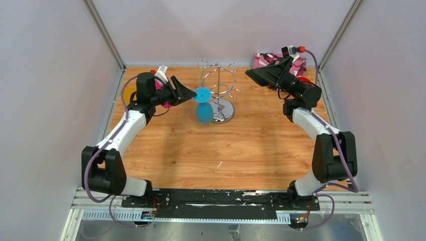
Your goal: Take the wine glass off the wine glass rack
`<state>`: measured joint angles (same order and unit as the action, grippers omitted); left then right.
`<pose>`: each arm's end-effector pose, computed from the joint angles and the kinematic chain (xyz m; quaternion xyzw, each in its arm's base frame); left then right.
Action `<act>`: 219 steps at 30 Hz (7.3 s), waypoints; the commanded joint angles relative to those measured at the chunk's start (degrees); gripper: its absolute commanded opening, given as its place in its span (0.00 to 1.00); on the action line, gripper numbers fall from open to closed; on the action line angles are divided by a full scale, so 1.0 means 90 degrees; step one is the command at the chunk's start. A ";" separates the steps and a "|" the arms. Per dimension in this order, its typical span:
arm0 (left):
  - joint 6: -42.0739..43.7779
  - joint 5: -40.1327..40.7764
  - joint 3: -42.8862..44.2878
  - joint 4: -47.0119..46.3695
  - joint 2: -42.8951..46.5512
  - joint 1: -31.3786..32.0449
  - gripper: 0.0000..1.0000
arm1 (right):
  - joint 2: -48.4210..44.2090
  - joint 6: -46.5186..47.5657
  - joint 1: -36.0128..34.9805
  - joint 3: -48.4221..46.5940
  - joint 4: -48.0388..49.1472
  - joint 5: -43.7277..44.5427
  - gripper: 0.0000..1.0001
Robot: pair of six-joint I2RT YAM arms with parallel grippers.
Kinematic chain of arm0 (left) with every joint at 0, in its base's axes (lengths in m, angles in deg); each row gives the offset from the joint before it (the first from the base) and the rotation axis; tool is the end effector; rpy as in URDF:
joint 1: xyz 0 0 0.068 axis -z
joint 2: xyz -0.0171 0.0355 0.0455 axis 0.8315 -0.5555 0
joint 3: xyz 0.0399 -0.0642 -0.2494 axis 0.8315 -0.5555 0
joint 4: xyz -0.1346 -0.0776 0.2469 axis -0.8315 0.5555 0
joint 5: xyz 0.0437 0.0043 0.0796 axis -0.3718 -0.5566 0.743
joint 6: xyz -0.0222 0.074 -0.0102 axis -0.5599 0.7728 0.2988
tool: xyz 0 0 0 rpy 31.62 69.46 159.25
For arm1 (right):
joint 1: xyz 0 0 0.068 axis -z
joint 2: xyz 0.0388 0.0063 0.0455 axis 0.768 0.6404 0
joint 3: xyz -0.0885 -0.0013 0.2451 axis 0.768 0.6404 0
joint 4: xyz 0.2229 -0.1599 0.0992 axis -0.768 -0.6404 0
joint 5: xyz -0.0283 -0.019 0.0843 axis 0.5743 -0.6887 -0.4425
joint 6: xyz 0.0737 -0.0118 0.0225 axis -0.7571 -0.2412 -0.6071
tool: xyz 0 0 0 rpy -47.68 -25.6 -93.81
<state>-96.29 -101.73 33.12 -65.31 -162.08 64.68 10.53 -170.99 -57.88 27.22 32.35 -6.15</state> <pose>0.3599 -0.0950 0.2669 -0.0796 0.7990 -0.4846 0.3469 0.3302 0.0987 0.3772 -0.1068 0.4855 0.7805 0.3791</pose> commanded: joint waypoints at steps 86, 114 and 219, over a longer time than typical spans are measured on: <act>-0.1114 -0.0629 -0.0194 -0.0733 0.0490 -0.0018 0.00 | 0.0234 -0.0199 0.0081 0.0032 0.0397 -0.0037 0.78; 0.1408 0.1736 0.1545 0.4051 0.3006 -0.0223 0.00 | 0.0342 -0.0209 0.0094 0.0021 0.0396 -0.0028 0.78; -0.4713 -0.3187 0.4039 -0.9978 -0.1601 0.1388 0.00 | 0.1561 -0.0014 -0.0004 -0.4216 0.0407 -0.1317 0.80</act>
<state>-139.13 -129.12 69.36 -151.87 -176.77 77.01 23.74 -170.75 -55.76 -8.34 31.34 -16.27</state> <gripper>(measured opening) 0.036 0.806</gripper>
